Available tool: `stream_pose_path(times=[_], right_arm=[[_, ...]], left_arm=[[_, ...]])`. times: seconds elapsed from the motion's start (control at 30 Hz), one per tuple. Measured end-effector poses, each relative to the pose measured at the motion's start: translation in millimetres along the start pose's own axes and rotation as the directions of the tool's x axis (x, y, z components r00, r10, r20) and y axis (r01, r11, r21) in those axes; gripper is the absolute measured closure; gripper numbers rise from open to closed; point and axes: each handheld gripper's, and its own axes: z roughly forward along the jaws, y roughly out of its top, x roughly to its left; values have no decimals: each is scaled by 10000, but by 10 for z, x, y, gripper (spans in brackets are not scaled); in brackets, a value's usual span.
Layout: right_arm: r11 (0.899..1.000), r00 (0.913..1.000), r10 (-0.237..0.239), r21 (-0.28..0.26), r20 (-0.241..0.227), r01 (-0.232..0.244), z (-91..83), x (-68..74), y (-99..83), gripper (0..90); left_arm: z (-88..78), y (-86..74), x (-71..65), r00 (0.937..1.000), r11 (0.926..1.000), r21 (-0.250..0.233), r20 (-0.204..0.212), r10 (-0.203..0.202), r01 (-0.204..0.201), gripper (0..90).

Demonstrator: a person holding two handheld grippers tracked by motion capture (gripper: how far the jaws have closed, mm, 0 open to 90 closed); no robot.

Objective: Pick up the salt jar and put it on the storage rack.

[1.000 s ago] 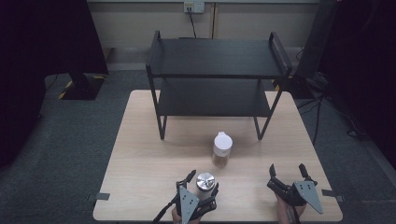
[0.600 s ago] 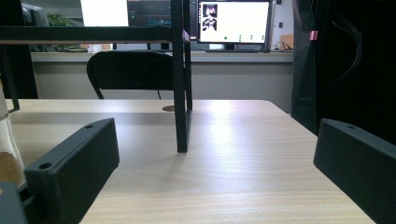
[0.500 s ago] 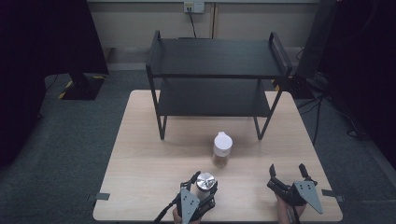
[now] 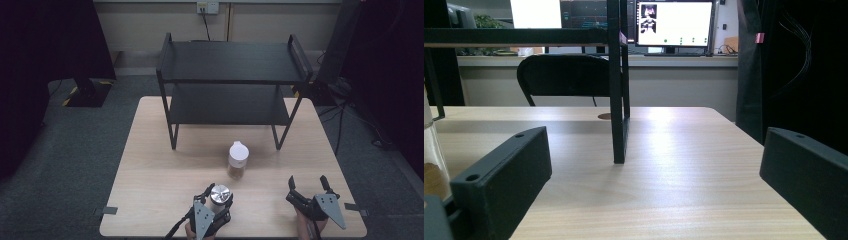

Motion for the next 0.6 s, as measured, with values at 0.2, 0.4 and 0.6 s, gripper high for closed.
stream_pose_path(times=[0.2,0.4,0.6], right_arm=[[10000,10000,0,0,0,0,0,0,0,0],[10000,10000,-1,0,-1,1,0,0,0,0],[10000,10000,-1,2,0,1,0,0,1,0]], left_arm=[[4,21,48,9998,9999,44,129,-134,134,355],[-12,71,112,9996,10000,-16,270,-91,92,355],[-31,138,156,9986,10000,-73,532,31,-27,355]])
